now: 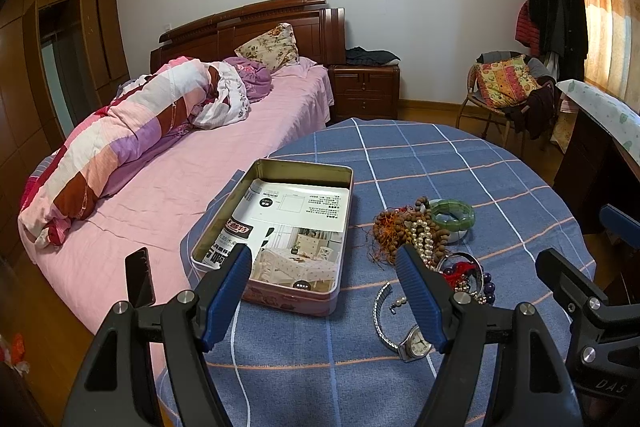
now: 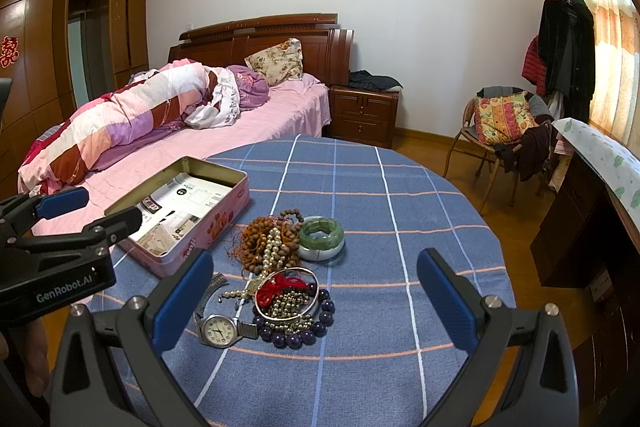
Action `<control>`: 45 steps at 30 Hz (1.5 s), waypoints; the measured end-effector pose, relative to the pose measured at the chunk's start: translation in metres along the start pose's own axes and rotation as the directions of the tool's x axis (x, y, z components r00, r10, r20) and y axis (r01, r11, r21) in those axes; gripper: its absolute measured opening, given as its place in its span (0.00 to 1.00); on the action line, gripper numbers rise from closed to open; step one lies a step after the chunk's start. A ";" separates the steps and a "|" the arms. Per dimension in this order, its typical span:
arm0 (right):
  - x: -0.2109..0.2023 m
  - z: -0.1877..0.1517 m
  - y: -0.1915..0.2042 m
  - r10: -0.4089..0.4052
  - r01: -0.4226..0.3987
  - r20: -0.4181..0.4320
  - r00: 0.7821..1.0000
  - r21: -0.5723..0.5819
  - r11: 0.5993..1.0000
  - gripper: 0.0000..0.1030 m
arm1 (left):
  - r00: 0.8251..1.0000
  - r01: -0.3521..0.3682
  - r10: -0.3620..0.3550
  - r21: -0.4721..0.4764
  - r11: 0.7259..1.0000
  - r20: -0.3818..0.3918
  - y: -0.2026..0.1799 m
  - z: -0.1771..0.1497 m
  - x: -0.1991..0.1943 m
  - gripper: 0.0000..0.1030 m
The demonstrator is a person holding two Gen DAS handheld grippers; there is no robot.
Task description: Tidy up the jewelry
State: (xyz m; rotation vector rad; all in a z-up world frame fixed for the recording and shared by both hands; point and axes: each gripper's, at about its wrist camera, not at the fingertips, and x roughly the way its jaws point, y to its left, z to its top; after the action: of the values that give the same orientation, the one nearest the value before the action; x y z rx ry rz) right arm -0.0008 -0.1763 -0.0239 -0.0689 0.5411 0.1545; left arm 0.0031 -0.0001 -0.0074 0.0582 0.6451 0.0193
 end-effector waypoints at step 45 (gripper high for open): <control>0.002 -0.001 0.001 0.003 -0.003 -0.008 1.000 -0.001 1.000 1.00 | 1.000 -0.009 0.009 -0.002 1.000 -0.005 0.003 -0.004 0.002 0.72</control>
State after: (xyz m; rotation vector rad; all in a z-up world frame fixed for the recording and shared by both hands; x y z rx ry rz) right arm 0.0004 -0.1757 -0.0254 -0.0702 0.5487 0.1573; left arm 0.0025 0.0034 -0.0112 0.0587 0.6502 0.0289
